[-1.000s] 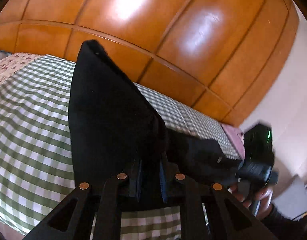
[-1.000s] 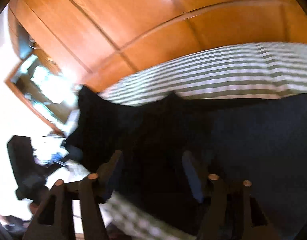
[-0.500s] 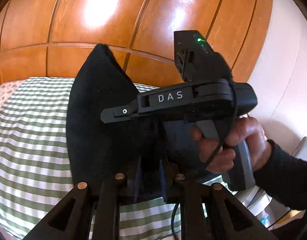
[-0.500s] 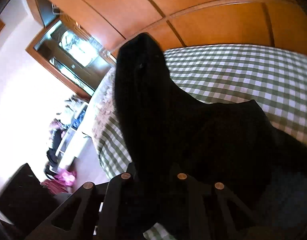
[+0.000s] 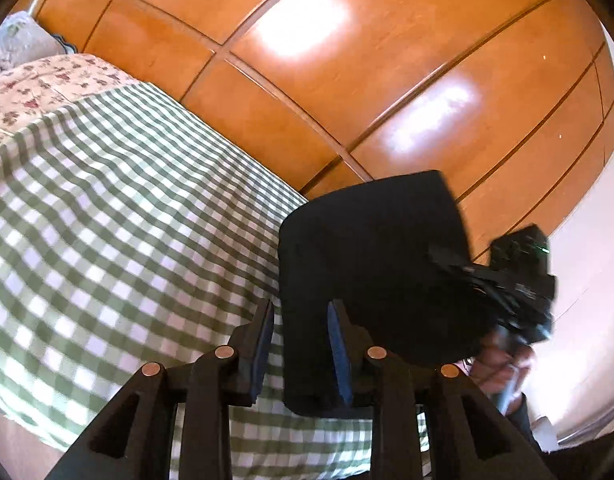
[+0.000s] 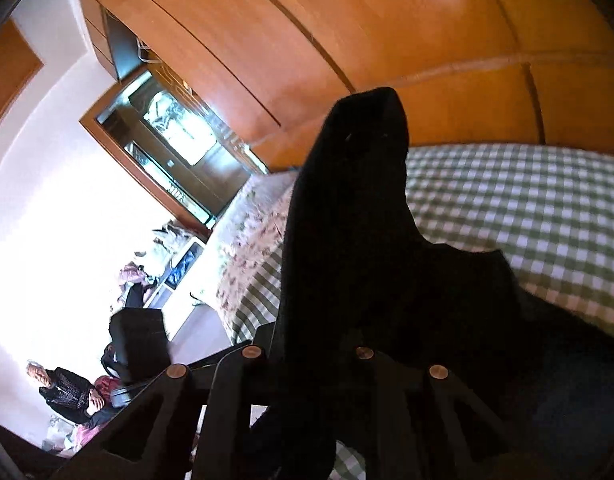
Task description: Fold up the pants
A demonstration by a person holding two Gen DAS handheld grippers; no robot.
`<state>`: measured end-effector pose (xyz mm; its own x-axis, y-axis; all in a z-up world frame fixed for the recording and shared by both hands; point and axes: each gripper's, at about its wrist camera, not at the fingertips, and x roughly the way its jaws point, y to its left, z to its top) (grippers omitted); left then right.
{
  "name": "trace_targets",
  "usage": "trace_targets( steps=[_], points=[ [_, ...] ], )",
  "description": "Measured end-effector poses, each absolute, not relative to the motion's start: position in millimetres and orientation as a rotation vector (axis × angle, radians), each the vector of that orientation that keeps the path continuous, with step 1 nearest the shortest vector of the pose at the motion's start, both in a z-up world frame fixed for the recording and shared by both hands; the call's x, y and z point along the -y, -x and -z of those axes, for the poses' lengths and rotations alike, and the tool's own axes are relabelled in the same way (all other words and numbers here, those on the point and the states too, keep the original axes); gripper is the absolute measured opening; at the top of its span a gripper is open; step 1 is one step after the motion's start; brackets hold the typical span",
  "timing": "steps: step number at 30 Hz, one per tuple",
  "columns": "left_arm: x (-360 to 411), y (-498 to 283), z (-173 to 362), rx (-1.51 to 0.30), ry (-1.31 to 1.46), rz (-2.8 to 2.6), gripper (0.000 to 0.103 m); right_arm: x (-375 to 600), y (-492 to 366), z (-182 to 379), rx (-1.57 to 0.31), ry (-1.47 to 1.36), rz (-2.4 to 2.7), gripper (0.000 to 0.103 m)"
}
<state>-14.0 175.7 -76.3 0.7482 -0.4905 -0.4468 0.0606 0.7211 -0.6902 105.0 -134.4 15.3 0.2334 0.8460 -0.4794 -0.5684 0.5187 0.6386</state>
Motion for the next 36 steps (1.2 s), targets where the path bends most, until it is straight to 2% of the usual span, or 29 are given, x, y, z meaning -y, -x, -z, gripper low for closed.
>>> trace_targets(
  steps=[6,12,17,22,24,27,31,33,35,36],
  points=[
    [-129.5,-23.6,80.1,-0.721,0.670,0.430,0.027,183.6,-82.2,-44.9,-0.809,-0.339,-0.953,0.014],
    [-63.1,-46.7,87.6,-0.822,0.581,0.567,0.027,245.8,-69.2,-40.7,-0.800,-0.343,-0.832,0.014],
    [6.3,-41.6,105.7,-0.967,0.399,0.673,0.027,314.9,-63.9,9.0,-0.891,-0.377,-0.634,0.014],
    [45.8,-25.6,108.7,-0.947,0.247,0.712,0.029,367.4,-68.8,87.1,-1.039,-0.520,-0.453,0.014],
    [52.0,-21.5,108.1,-0.951,0.217,0.710,0.029,380.7,-65.8,114.7,-1.030,-0.656,-0.464,0.013],
    [48.7,-21.7,107.0,-0.964,0.253,0.716,0.029,391.1,-61.4,123.2,-0.978,-0.783,-0.498,0.014],
    [39.6,-28.5,106.5,-0.951,0.334,0.753,0.029,396.0,-52.1,117.7,-0.963,-0.794,-0.489,0.020],
    [30.4,-27.3,101.5,-0.927,0.366,0.744,0.029,402.1,-46.2,112.6,-0.959,-0.790,-0.469,0.025],
    [22.2,-26.7,96.2,-0.907,0.385,0.718,0.029,411.3,-33.2,98.9,-0.937,-0.761,-0.426,0.035],
    [20.5,-25.8,92.8,-0.900,0.384,0.708,0.029,414.4,-24.6,92.1,-0.927,-0.746,-0.405,0.035]
  ],
)
